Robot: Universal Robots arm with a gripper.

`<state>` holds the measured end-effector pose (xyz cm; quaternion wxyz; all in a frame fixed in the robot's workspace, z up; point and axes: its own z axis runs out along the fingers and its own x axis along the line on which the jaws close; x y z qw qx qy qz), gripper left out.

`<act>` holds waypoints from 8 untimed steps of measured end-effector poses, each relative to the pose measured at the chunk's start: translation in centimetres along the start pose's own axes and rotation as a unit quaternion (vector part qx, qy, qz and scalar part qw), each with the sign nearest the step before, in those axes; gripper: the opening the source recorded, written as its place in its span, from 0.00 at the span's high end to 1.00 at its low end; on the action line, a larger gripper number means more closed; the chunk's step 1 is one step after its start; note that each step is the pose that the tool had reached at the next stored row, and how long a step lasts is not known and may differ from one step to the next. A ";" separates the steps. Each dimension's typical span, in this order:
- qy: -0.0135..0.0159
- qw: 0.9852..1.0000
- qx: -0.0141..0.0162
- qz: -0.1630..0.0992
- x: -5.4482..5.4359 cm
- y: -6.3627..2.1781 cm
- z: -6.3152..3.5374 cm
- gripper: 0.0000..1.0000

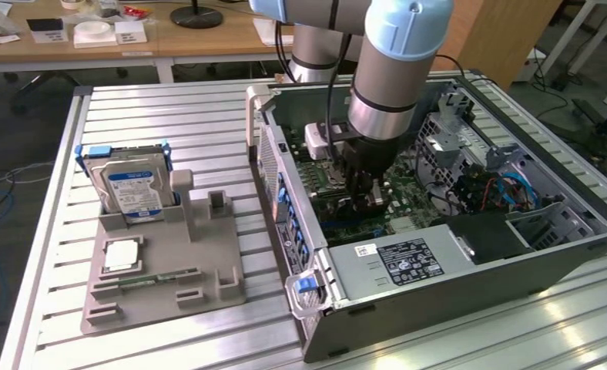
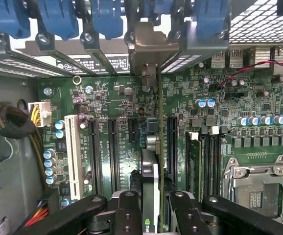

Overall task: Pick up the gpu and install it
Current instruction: 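Insert the gpu into the slot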

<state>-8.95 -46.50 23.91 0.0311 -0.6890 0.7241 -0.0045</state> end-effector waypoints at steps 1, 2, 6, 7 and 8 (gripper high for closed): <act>0.000 1.000 0.000 0.000 0.0 0.00 0.00 0.73; 0.000 1.000 0.000 0.000 0.0 0.00 0.00 0.73; 0.000 1.000 0.000 0.000 0.0 0.03 0.13 0.73; 0.000 1.000 0.000 0.000 0.0 0.05 0.18 0.73; 0.000 1.000 0.000 0.000 0.0 0.05 0.18 0.73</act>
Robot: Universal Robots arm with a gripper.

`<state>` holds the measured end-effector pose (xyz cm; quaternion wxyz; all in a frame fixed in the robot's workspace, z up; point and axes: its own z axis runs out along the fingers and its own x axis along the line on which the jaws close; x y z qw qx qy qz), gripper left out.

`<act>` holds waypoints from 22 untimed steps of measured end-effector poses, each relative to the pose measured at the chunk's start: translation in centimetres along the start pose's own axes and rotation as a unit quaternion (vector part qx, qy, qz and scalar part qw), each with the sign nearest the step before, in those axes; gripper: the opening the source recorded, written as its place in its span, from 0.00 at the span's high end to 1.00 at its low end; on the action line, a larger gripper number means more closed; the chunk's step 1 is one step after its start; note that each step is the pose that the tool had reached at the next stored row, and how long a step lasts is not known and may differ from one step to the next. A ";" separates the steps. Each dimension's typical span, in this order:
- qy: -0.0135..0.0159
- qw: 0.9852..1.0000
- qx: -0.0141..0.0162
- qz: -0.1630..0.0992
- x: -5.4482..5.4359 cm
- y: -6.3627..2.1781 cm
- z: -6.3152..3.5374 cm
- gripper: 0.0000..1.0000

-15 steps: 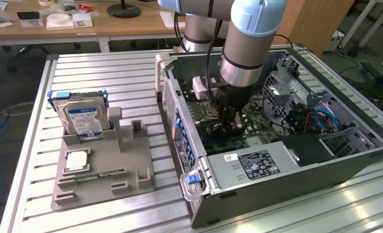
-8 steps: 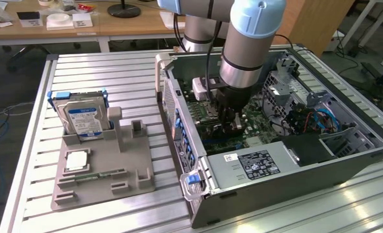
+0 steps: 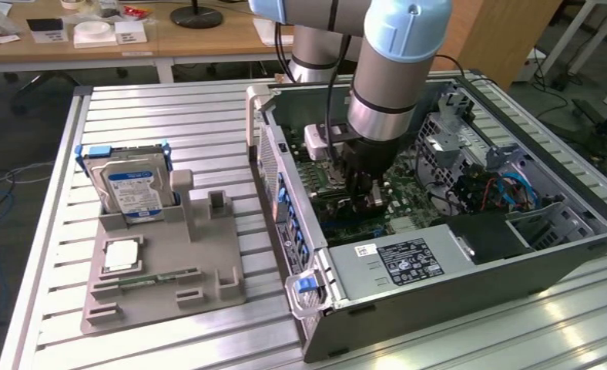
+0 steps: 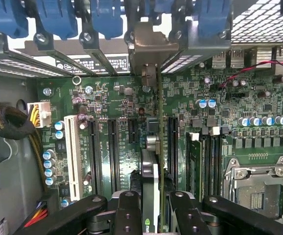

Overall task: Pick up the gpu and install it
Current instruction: 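Insert the gpu into the slot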

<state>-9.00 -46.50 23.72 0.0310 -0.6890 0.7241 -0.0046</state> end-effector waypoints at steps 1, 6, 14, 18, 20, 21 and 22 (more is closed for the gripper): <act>0.000 1.000 0.000 0.000 0.0 0.00 0.00 0.73; 0.000 1.000 0.000 0.000 0.0 0.12 0.05 0.73; 0.000 1.000 0.000 0.000 0.0 0.26 0.06 0.73; 0.000 1.000 0.000 0.000 0.0 0.26 0.06 0.73; 0.000 1.000 0.000 0.000 0.0 0.26 0.06 0.73; 0.000 1.000 0.000 0.000 0.0 0.26 0.06 0.73; -0.001 1.000 0.000 0.000 0.0 0.30 0.11 0.72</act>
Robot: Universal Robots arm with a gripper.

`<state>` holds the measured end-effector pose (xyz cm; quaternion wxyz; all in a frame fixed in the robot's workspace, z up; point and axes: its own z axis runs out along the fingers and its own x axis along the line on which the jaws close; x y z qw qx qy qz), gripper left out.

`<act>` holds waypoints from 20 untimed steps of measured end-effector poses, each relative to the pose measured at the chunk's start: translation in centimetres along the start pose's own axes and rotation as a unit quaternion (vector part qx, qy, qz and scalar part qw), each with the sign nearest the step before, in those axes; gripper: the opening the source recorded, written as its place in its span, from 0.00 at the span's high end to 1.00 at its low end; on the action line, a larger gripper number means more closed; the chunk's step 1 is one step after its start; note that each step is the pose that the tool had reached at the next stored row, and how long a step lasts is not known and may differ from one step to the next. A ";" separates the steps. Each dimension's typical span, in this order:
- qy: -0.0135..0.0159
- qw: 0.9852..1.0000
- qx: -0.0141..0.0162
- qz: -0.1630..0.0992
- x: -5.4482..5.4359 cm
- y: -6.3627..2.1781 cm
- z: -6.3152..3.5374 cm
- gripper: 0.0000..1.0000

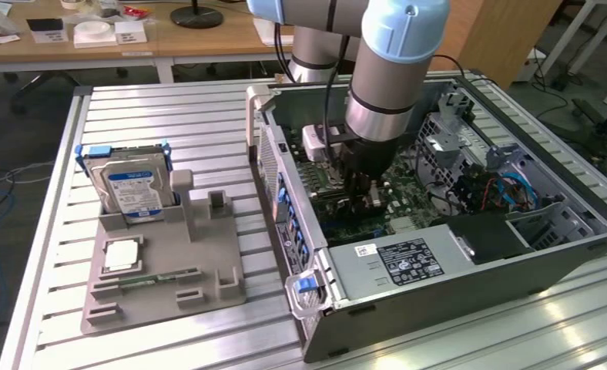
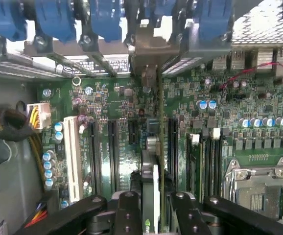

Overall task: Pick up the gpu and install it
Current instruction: 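Insert the gpu into the slot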

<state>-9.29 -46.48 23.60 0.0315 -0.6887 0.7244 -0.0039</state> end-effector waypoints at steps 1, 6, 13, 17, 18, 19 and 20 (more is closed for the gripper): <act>0.000 1.000 0.000 0.000 0.0 -0.01 -0.02 0.72; 0.001 1.000 0.000 0.000 0.0 -0.04 -0.04 0.66; 0.001 1.000 0.000 0.000 0.0 -0.07 -0.50 0.66; 0.001 1.000 0.000 0.000 0.0 -0.06 -0.51 0.66; 0.001 1.000 0.000 0.000 0.0 -0.06 -0.50 0.66; 0.001 1.000 0.000 0.000 0.0 -0.07 -0.50 0.66; 0.001 1.000 0.000 0.000 0.0 -0.06 -0.51 0.66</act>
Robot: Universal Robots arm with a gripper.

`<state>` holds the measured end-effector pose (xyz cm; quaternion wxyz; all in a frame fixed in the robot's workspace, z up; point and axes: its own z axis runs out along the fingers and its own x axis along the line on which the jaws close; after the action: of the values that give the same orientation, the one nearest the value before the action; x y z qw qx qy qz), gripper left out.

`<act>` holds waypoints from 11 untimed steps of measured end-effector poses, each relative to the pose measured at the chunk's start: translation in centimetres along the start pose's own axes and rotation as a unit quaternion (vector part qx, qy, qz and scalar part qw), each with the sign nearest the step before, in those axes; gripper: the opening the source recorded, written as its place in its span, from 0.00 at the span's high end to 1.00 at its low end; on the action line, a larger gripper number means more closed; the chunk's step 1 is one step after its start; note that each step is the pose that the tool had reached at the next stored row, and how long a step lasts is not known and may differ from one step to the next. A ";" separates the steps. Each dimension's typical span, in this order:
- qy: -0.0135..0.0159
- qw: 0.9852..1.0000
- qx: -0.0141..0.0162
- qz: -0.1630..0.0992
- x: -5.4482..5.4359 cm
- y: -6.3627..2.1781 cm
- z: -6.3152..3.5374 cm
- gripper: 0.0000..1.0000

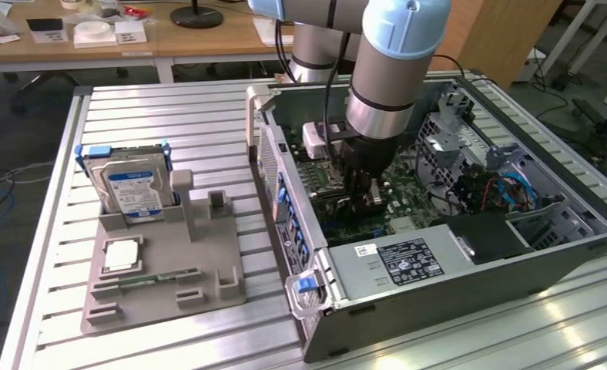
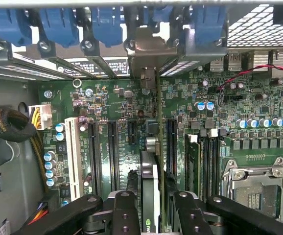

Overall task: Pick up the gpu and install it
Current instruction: 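Insert the gpu into the slot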

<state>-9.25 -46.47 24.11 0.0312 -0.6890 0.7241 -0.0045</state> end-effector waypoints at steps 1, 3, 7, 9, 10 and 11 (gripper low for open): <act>0.000 1.000 0.000 0.000 0.0 0.00 0.00 0.67; 0.000 1.000 0.000 0.000 0.0 0.00 -0.01 0.73; 0.000 1.000 0.000 0.000 0.0 0.00 0.00 0.73; 0.000 1.000 0.000 0.000 0.0 0.00 0.00 0.73; 0.000 1.000 0.000 0.000 0.0 0.00 0.00 0.73; 0.000 1.000 0.000 0.000 0.0 0.00 0.00 0.73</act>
<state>-9.25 -46.47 24.11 0.0311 -0.6890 0.7241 -0.0046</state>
